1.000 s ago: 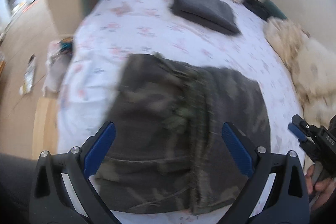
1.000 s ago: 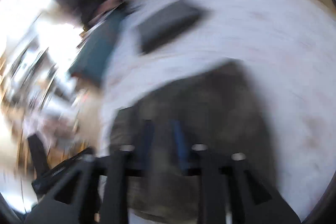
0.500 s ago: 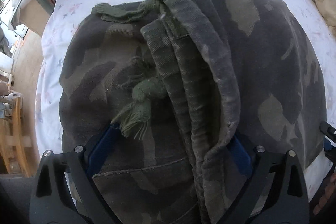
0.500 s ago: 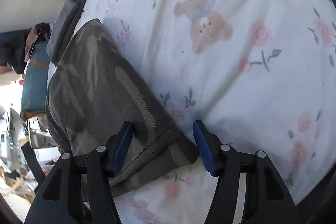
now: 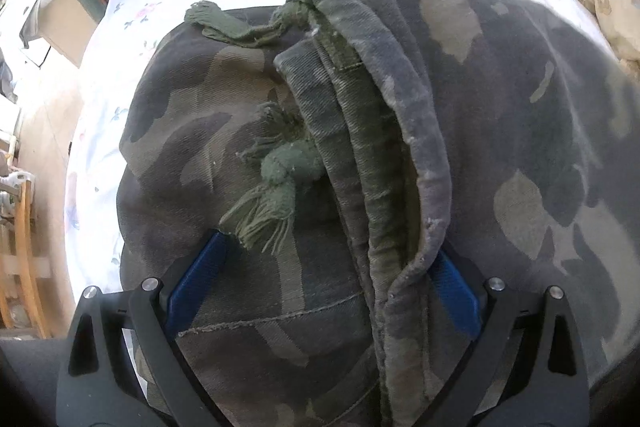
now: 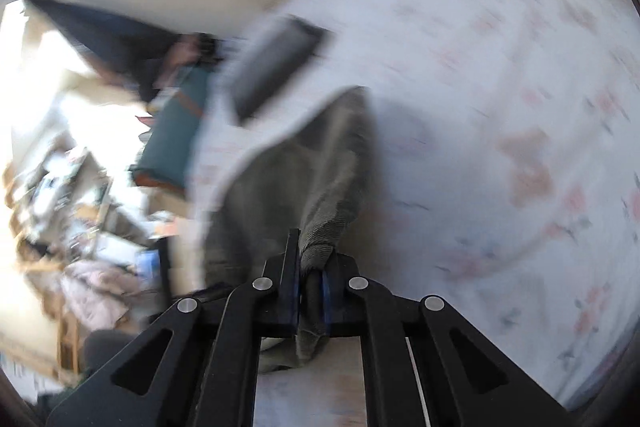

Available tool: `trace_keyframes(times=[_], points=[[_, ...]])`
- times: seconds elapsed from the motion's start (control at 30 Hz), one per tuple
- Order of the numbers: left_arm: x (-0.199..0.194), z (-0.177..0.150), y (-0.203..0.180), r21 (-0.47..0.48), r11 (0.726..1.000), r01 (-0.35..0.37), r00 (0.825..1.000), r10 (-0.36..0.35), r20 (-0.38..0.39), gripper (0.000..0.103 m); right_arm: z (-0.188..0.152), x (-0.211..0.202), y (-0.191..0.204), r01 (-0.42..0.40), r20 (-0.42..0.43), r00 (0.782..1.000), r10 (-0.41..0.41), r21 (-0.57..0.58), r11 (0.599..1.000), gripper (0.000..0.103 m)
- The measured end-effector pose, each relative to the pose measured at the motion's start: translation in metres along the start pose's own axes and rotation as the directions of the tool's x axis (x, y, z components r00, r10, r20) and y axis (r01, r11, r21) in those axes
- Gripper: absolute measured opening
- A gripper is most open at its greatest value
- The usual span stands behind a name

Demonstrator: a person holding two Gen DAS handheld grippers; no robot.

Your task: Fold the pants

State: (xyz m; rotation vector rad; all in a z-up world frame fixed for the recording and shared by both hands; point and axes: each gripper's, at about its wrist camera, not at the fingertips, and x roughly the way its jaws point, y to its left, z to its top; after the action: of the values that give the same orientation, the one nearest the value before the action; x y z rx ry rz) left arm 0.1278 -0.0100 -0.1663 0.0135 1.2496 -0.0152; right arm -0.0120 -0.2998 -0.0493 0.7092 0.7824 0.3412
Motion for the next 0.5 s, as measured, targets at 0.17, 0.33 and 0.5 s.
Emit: trace_keyframes(times=[0.17,0.33,0.5], points=[[-0.022,-0.002,0.021,-0.102,0.989,0.108,0.994,-0.109,-0.005,0.09,-0.003,0.006,0.028,-0.069,0.004,0.998,0.069,-0.093,0.993,0.008],[-0.089,0.03,0.026,-0.099,0.974,0.206,0.975,-0.195,0.106,0.09,-0.009,0.013,0.041,-0.117,-0.027,0.993,0.114,-0.145,0.983,0.008],[-0.13,0.097,-0.034,0.029,0.939,0.342,0.937,-0.343,0.064,0.09,-0.023,0.019,0.06,-0.186,-0.091,0.981,0.17,-0.217,0.958,0.008]])
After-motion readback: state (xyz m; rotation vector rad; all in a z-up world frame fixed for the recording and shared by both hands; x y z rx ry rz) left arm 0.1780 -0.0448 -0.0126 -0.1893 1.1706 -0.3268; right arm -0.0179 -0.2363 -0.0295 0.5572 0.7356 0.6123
